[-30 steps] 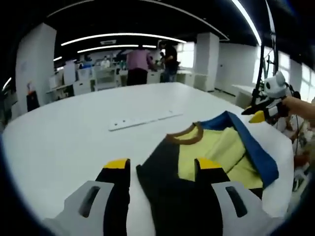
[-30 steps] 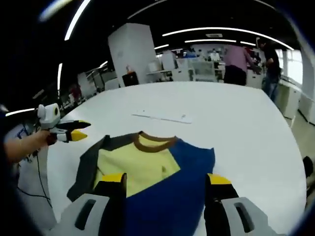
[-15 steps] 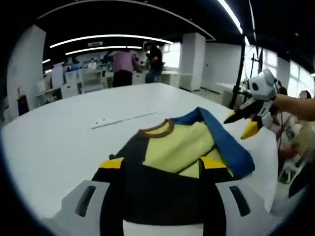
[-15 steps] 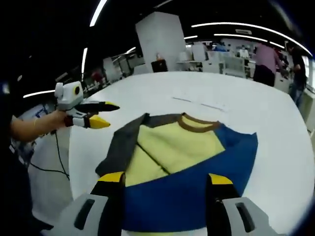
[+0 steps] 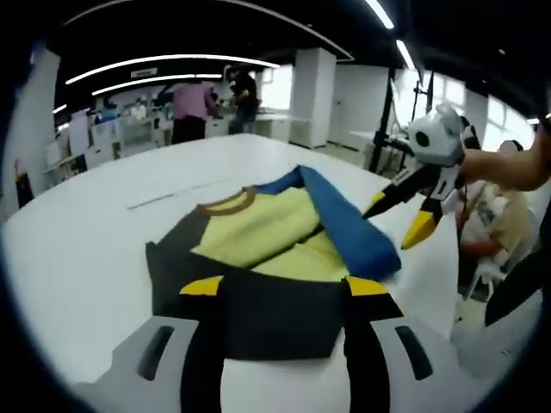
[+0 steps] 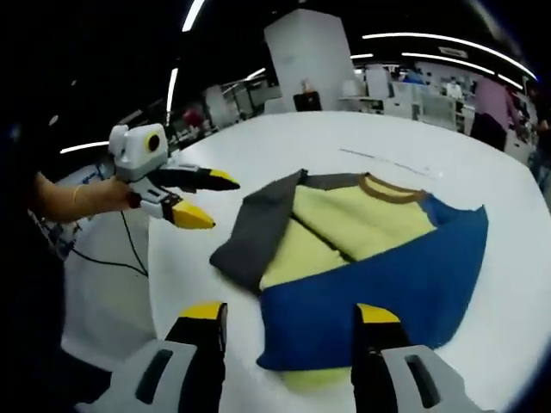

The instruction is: Fold the garment on the visible template until the final outline fits inside the template.

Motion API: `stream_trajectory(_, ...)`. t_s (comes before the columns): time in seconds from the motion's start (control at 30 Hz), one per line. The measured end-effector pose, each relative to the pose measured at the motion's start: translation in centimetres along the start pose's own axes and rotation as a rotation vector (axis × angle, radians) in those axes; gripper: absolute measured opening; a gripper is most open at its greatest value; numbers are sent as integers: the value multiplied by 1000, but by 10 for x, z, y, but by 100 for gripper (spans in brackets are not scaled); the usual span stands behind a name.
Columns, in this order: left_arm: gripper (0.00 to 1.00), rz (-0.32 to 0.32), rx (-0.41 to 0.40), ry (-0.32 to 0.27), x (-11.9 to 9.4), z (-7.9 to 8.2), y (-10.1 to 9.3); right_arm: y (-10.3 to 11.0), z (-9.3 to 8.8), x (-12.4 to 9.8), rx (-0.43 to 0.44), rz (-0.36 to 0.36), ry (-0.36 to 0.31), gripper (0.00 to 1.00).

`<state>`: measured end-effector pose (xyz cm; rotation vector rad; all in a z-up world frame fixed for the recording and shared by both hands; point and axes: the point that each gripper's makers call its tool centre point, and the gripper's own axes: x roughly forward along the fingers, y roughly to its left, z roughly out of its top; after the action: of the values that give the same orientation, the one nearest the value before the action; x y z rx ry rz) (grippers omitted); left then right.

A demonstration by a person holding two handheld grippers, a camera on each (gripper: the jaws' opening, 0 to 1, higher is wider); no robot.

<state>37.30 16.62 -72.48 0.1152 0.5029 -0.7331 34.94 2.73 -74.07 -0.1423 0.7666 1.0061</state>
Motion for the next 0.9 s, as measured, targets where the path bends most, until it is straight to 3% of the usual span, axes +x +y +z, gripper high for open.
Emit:
stream_trajectory(0.23, 43, -14, -1, 32, 4, -21, -25, 16, -14, 0, -26, 20, 12, 49)
stream_trajectory(0.4, 37, 0, 80, 81, 9, -33, -31, 20, -20, 1, -52, 7, 17, 44)
stream_trajectory(0.57, 28, 6, 93, 101, 12, -41, -35, 19, -25, 4, -154, -46, 31, 36)
stream_trajectory(0.73, 23, -11, 154, 135, 16, -49, -46, 24, -35, 10, -207, -49, 67, 30)
stream_trajectory(0.9, 17, 17, 186, 169, 21, -57, -42, 14, -41, 15, -310, -112, 106, 23)
